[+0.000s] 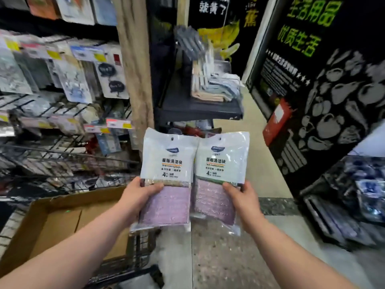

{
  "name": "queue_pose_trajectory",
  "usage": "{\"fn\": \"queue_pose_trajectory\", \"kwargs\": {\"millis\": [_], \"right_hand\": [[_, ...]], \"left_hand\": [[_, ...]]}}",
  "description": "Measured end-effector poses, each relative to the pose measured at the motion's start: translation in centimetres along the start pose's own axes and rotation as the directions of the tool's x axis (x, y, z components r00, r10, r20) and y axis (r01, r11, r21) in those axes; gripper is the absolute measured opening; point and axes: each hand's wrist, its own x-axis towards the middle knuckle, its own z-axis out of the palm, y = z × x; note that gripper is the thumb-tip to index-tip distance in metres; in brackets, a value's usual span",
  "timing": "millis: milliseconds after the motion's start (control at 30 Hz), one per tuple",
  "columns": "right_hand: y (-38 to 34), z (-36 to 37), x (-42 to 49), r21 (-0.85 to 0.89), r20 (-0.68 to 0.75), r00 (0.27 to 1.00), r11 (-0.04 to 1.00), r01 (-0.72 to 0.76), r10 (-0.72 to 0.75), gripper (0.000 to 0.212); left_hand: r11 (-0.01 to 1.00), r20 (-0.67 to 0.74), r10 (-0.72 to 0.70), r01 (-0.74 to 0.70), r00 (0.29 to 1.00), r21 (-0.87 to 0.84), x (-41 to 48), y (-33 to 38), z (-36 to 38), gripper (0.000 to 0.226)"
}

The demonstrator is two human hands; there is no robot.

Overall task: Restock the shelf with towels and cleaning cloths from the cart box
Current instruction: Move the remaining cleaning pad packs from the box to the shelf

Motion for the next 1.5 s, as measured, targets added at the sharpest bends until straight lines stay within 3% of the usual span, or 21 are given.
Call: {"fn": "queue_pose_trajectory", "kwargs": {"millis": [167, 333, 767, 967, 1200, 1500], "right_hand": [[-0.8, -11.5, -1.8, 0.024, -0.169, 0.985, 0.999, 0.049, -0.044, 0.027], [-2.2, -19.6, -1.7, 0.008, -0.297, 0.954, 0.999, 0.043, -0.039, 0.032], [-7.4, -30.7, 9.4, 0.062, -0.406, 0.911, 0.992, 0.113, -0.079, 0.033], [-11.4, -34.8, 17.8, -0.014, -0.465, 0.871, 0.985, 0.171, -0.158, 0.042], [-12.2, -39.0, 26.8, 0.002, -0.444, 0.887, 0.990, 0.141, -0.125, 0.038], [-14.9, -45.8, 42.8, 0.019, -0.269, 0.944, 0.979, 0.203, -0.190, 0.036]], "left_hand": [[0.999, 0.142, 0.040, -0.042, 0.989, 0.014, -3.3, 1.4, 10.8, 0.046], [0.993, 0.248, 0.111, -0.118, 0.962, 0.012, -5.2, 3.7, 19.7, 0.031], [0.971, 0.362, 0.220, -0.237, 0.906, 0.003, 2.6, 12.8, 35.4, 0.039], [0.955, 0.445, 0.262, -0.298, 0.856, 0.012, 8.1, 19.0, 42.4, 0.022], [0.964, 0.415, 0.235, -0.266, 0.879, 0.017, 14.3, 21.6, 48.7, 0.018], [0.942, 0.211, 0.334, -0.335, 0.918, -0.036, 20.9, 25.1, 58.8, 0.013]]}}
